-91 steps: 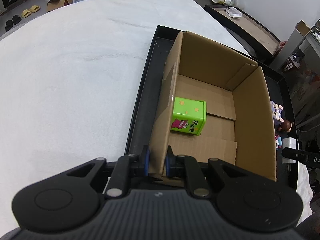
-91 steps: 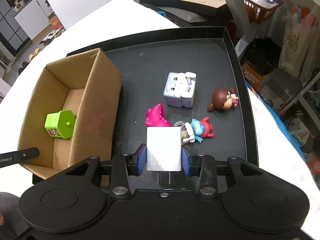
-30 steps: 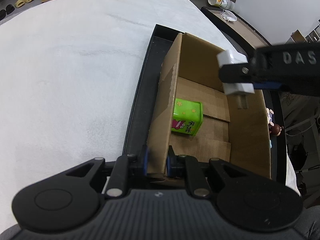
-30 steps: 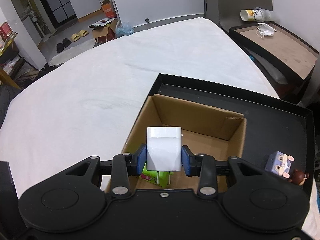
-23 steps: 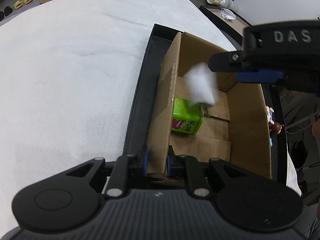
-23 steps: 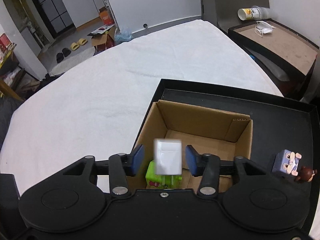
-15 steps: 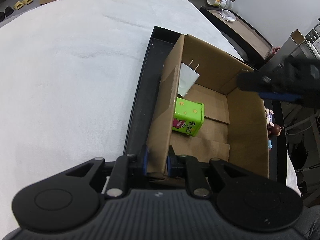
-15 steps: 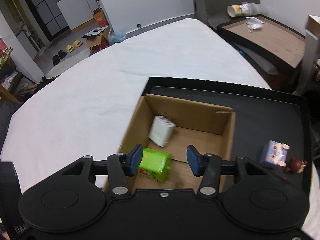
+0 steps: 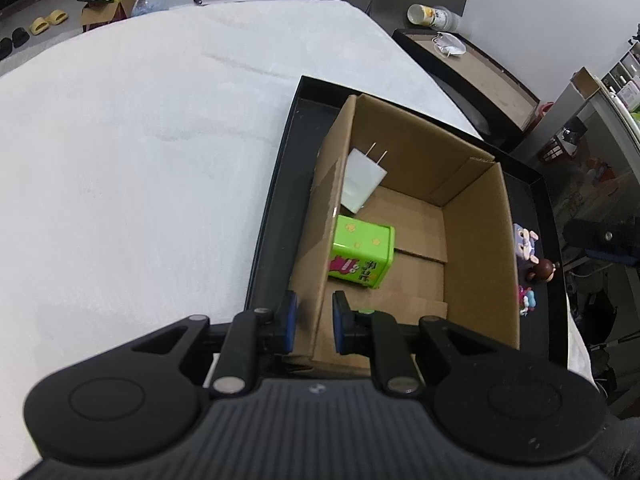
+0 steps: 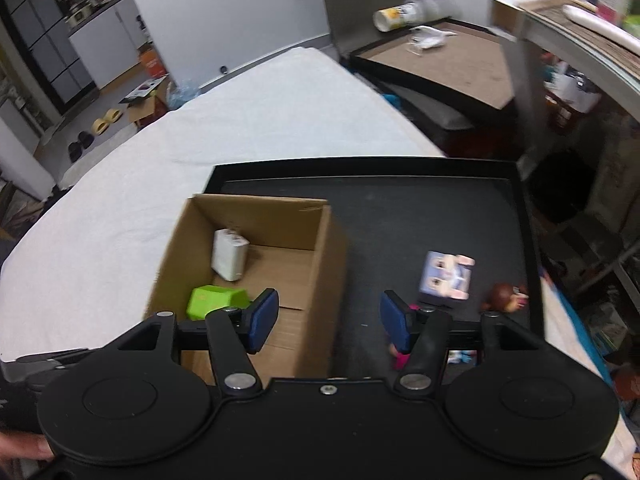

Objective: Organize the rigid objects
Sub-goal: 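Move the right tool back over the figures on the tray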

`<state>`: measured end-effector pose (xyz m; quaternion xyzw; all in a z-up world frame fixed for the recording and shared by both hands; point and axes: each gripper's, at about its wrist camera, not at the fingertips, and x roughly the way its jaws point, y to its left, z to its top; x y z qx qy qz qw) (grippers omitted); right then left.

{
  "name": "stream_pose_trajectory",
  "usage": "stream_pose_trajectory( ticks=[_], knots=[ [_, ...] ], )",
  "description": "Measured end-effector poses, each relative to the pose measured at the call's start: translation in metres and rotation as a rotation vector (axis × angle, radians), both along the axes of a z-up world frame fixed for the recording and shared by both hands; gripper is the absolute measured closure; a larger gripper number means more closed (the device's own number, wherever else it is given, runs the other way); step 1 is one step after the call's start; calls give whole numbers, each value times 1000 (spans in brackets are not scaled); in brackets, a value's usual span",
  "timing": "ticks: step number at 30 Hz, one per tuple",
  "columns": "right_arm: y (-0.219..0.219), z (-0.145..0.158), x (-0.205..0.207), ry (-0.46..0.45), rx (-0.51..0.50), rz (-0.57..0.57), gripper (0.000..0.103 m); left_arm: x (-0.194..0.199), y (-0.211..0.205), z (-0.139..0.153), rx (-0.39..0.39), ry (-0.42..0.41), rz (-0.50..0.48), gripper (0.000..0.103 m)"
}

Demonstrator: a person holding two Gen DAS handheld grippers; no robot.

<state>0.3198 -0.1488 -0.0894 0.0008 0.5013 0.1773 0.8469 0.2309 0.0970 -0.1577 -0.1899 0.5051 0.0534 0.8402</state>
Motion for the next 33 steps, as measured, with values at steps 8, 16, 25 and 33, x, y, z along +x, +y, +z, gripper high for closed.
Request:
stream_pose_trajectory(
  ticks=[8,16,25,33],
  knots=[
    [-40,-4,-2,-2,6,-54,38,1,-2,-3,13,11,3,88],
    [-73,-18,-1,36,35,-112,36,4,-6,-6,49,20,-4,90],
    [-95,-44,1,68,27,-145,36,3,-9,-6,73,22,-15,91],
    [-103,-69,5,103,-36,-98,36,3,-11,-5,79,36,-15,91]
  ],
)
